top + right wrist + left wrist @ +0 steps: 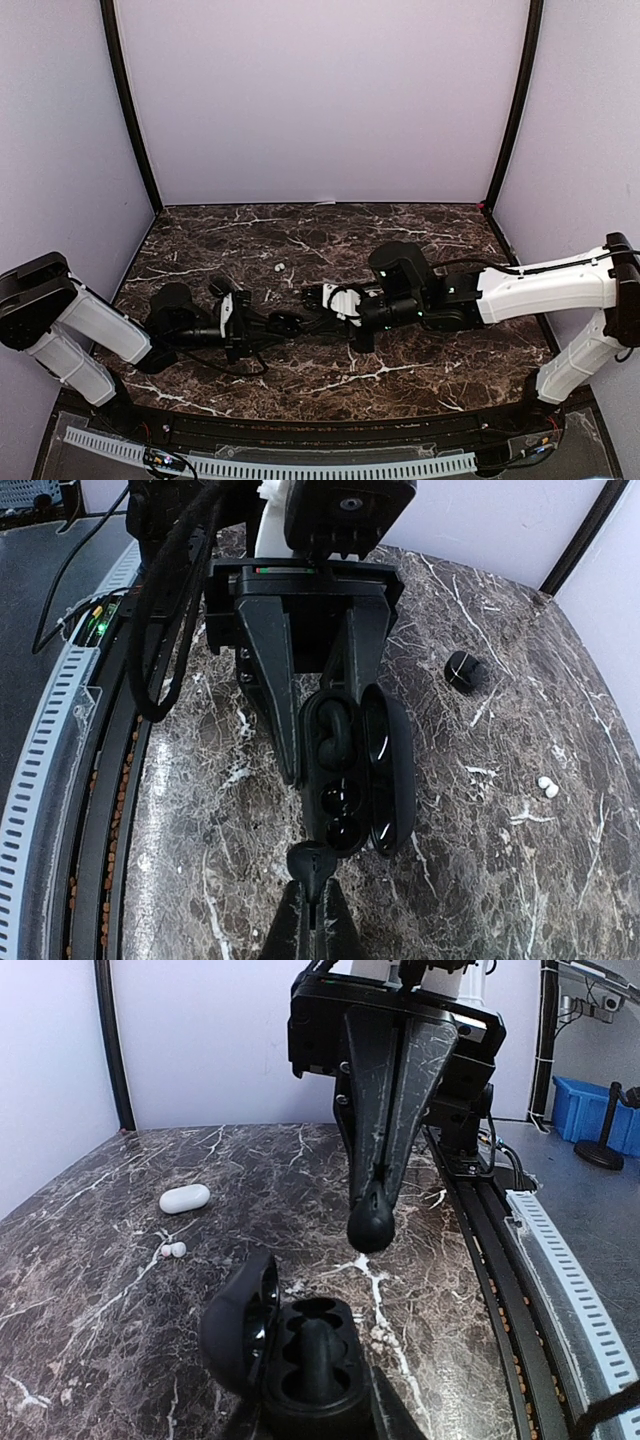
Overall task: Insert the wireless bluetooth earbuds into the charging case
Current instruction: Insert the right earbud into the right side groove of the charging case.
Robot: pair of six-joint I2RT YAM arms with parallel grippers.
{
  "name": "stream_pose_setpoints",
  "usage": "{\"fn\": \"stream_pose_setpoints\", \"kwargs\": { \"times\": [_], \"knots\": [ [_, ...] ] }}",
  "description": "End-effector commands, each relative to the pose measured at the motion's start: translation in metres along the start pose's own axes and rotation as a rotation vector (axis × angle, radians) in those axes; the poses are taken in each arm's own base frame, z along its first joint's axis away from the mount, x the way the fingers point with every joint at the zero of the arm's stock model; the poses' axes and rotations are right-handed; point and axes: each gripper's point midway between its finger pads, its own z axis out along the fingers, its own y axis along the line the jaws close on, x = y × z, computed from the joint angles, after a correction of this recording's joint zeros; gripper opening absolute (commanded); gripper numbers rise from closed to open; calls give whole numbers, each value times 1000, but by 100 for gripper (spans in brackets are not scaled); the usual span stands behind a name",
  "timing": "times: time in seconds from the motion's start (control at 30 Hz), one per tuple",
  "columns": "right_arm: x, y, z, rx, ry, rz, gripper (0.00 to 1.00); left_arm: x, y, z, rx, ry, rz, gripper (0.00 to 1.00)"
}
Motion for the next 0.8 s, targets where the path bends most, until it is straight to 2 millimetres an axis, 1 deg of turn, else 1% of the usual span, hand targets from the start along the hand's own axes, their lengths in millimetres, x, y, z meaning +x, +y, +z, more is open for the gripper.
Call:
{"fn": "stream_pose_setpoints", "kwargs": {
  "times": [0.0,0.13,0.57,0.73,0.77],
  "knots": [
    [-25,-3,6,5,-58,-17,0,-2,-6,4,31,4,29,13],
    [-25,-5,10,10,-53,-19,0,1,-7,7,34,18,39,13],
    [-14,-3,27,-7,-15,-11,0,2,-10,9,35,27,57,13],
    [-16,-3,27,-5,-21,-9,0,1,-11,8,39,25,61,12],
    [-12,-2,31,-9,-11,-5,0,1,-11,8,41,25,61,12]
  ]
}}
